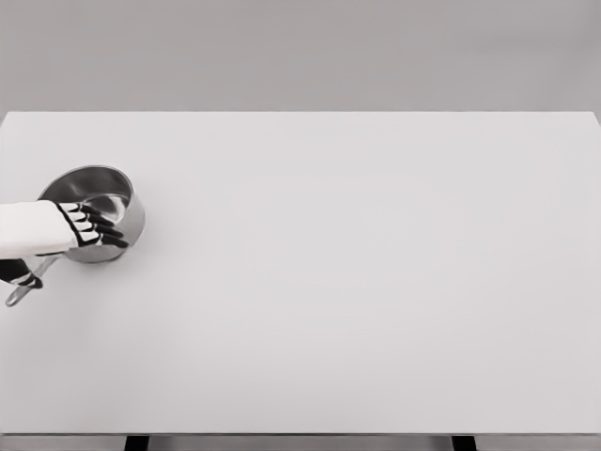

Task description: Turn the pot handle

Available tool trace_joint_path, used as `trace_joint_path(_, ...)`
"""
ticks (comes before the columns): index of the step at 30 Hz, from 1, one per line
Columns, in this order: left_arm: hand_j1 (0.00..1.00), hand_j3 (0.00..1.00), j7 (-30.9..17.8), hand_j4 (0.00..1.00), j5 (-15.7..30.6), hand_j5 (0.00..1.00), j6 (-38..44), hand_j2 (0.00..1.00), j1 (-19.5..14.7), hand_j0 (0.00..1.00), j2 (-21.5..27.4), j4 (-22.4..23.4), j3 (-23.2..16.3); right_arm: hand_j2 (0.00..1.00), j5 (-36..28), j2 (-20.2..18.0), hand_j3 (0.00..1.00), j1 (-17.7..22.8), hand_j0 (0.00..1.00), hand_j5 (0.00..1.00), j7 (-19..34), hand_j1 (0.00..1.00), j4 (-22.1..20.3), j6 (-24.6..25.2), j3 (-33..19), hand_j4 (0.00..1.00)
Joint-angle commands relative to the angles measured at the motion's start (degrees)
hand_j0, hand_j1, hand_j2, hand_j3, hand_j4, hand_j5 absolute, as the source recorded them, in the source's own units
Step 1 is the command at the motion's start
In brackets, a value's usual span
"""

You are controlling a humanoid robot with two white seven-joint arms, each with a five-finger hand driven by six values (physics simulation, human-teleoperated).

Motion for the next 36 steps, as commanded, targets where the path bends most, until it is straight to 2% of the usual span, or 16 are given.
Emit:
trace_joint_path(1, 1.00, 1.00, 0.02, 1.00, 0.24, 1.00, 0.13, 1.00, -0.09, 1.00, 0.18, 2.01, 0.06, 1.00, -0.02, -0.01, 1.00, 0.00, 1.00, 1.00, -0.02, 1.00, 0.01, -0.05, 0.01, 1.00)
trace_joint_path(14, 1.00, 1.00, 0.02, 1.00, 0.24, 1.00, 0.13, 1.00, -0.53, 1.00, -0.17, 10.10, 0.76, 1.00, -0.02, -0.01, 1.00, 0.00, 1.00, 1.00, 0.06, 1.00, 0.01, 0.04, 0.01, 1.00)
trace_joint_path(19, 1.00, 1.00, 0.02, 1.00, 0.33, 1.00, 0.13, 1.00, -0.53, 1.00, -0.70, 13.00, 2.17, 1.00, -0.02, -0.01, 1.00, 0.00, 1.00, 1.00, 0.06, 1.00, 0.01, 0.04, 0.01, 1.00)
trace_joint_path(23, 1.00, 1.00, 0.02, 1.00, 0.24, 1.00, 0.13, 1.00, -0.62, 1.00, -0.87, 13.35, 2.25, 1.00, -0.02, -0.01, 1.00, 0.00, 1.00, 1.00, 0.06, 1.00, 0.01, -0.05, 0.01, 1.00)
trace_joint_path(26, 1.00, 1.00, 0.02, 1.00, 0.24, 1.00, 0.13, 1.00, -1.58, 1.00, -2.45, 15.55, 2.25, 1.00, -0.02, -0.01, 1.00, 0.00, 1.00, 1.00, 0.06, 1.00, 0.01, -0.05, 0.01, 1.00)
trace_joint_path(29, 1.00, 1.00, 0.02, 1.00, 0.15, 1.00, 0.13, 1.00, -2.55, 1.00, -3.25, 15.82, 2.17, 1.00, -0.02, -0.01, 1.00, 0.00, 1.00, 1.00, 0.06, 1.00, 0.01, -0.05, 0.01, 1.00)
trace_joint_path(36, 1.00, 1.00, 0.02, 1.00, -2.40, 1.00, 0.13, 1.00, -5.01, 1.00, -7.11, 20.74, 1.90, 1.00, -0.02, -0.01, 1.00, 0.00, 1.00, 1.00, 0.06, 1.00, 0.01, -0.05, 0.01, 1.00)
